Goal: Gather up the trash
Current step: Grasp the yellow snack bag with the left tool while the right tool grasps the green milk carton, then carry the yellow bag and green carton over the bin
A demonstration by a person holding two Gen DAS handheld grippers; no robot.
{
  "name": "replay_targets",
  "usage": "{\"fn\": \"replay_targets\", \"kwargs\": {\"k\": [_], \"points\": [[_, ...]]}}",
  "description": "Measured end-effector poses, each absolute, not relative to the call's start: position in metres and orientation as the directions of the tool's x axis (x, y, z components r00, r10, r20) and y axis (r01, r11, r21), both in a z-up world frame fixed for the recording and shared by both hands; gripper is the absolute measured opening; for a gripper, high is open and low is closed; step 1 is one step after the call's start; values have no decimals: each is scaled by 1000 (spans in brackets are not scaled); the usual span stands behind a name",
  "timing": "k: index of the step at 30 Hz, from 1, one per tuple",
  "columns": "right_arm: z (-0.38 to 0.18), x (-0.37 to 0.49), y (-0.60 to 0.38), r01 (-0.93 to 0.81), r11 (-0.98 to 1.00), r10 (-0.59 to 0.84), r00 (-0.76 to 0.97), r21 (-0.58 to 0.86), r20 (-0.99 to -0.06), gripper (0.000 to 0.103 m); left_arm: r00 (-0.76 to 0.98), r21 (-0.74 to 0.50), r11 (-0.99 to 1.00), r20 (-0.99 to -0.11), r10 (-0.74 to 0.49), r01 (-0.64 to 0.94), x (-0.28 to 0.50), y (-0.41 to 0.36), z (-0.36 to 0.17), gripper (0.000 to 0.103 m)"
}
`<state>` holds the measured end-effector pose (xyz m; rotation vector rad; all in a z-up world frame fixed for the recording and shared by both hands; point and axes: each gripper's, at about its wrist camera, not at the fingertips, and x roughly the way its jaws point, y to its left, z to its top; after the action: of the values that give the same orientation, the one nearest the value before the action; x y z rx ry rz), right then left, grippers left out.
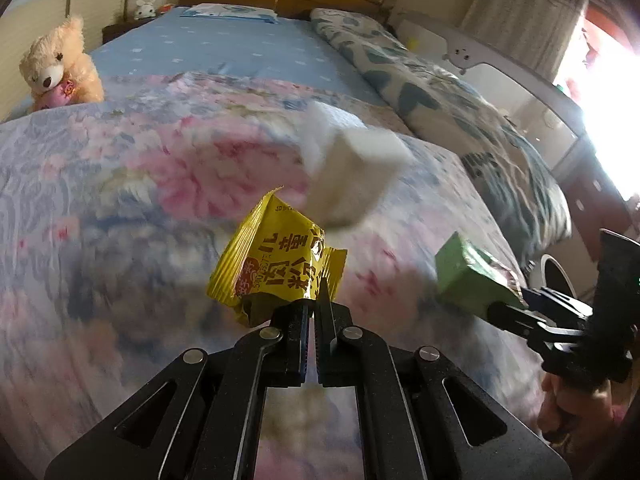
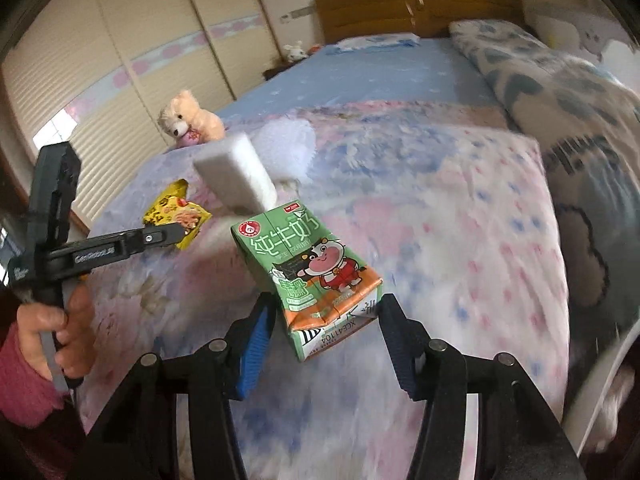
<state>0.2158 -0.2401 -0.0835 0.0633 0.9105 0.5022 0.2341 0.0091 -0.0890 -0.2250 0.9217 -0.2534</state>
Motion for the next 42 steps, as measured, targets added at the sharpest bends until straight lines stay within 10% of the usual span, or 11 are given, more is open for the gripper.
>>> {"fn": "replay_targets", "kwargs": {"k": [6, 10, 14, 16, 42], "points": [[-88, 190, -235, -400, 885, 427, 489, 240, -760, 56, 555, -316, 938, -758, -342, 146, 208, -2, -91, 2], [-91, 197, -223, -429, 887, 388, 496, 170, -777, 85, 546, -321, 935, -761, -350, 152, 198, -4, -91, 2], [-95, 201, -217, -463, 872, 403, 487, 163, -775, 78, 545, -320, 933, -758, -358, 168, 191, -8, -87, 2], [-96, 201, -218, -452, 875, 404, 486, 173, -775, 58, 547, -320, 930, -753, -365, 179, 187, -13, -84, 2], [-58, 97, -334, -122, 932, 326, 694, 342, -642, 54, 438, -301, 834, -740, -510, 462, 149, -139, -65, 2]]}}
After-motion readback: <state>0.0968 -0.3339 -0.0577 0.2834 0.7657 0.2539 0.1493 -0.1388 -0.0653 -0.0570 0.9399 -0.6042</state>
